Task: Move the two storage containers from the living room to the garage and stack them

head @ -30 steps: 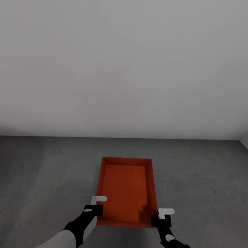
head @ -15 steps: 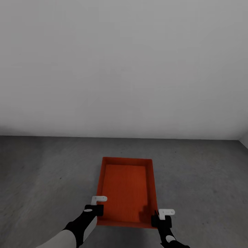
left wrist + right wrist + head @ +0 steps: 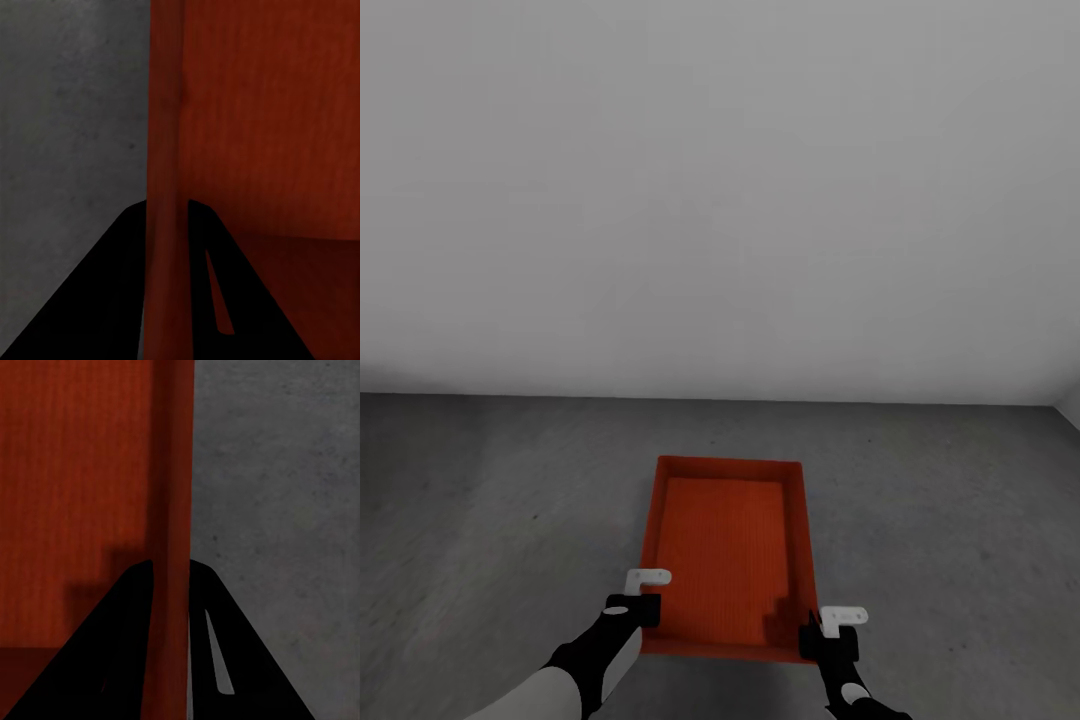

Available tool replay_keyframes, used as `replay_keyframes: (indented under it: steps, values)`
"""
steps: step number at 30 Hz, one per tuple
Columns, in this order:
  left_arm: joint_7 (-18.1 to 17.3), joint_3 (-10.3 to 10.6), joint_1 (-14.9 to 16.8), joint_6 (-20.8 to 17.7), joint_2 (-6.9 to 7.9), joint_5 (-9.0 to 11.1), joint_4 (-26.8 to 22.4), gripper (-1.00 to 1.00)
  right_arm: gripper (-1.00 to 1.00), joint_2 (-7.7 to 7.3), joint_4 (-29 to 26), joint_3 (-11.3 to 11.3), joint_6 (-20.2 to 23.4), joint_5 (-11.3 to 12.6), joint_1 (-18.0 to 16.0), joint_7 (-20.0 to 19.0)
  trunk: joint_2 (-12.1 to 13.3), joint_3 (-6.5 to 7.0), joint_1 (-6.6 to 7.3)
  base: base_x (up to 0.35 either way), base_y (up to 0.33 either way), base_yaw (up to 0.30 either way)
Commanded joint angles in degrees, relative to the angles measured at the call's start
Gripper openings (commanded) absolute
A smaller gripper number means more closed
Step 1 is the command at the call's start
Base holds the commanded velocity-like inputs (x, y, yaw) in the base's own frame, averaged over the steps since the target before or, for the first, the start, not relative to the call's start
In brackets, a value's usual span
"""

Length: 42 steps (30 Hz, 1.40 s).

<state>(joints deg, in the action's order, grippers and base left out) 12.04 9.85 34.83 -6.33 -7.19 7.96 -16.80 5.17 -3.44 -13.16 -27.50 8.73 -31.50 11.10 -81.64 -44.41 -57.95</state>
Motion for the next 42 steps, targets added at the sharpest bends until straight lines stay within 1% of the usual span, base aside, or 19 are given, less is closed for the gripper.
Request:
replay_keyframes:
  steps: [1, 9, 15, 37, 42]
  values:
    - [0.62, 0.08, -0.02, -0.44, -0.28, 1.43, 0.10, -1.00, -1.00, 0.01, -1.99, -1.34, -0.49, 0.62, -0.05, -0.16, -0.02, -0.04, 0.01, 0.000, 0.000, 0.000]
    - [0.62, 0.08, -0.02, -0.44, -0.28, 1.44, 0.10, -1.00, -1.00, 0.01, -1.99, -1.34, -0.45, 0.67, -0.05, -0.16, -0.02, -0.04, 0.01, 0.000, 0.000, 0.000]
    - [0.62, 0.08, -0.02, -0.44, -0.29, 1.45, 0.11, -1.00, -1.00, 0.01, -2.01, -1.34, -0.47, 0.62, -0.05, -0.13, -2.43, -1.12, -1.31, 0.000, 0.000, 0.000]
    - [0.62, 0.08, -0.02, -0.44, -0.33, 1.45, 0.10, -1.00, -1.00, 0.01, -1.99, -1.34, -0.45, 0.67, -0.05, -0.15, -2.43, -1.12, -1.31, 0.000, 0.000, 0.000]
    - [0.62, 0.08, -0.02, -0.44, -0.32, 1.45, 0.10, -1.00, -1.00, 0.01, -2.00, -1.34, -0.45, 0.66, -0.05, -0.12, -4.43, -2.02, -2.41, 0.000, 0.000, 0.000]
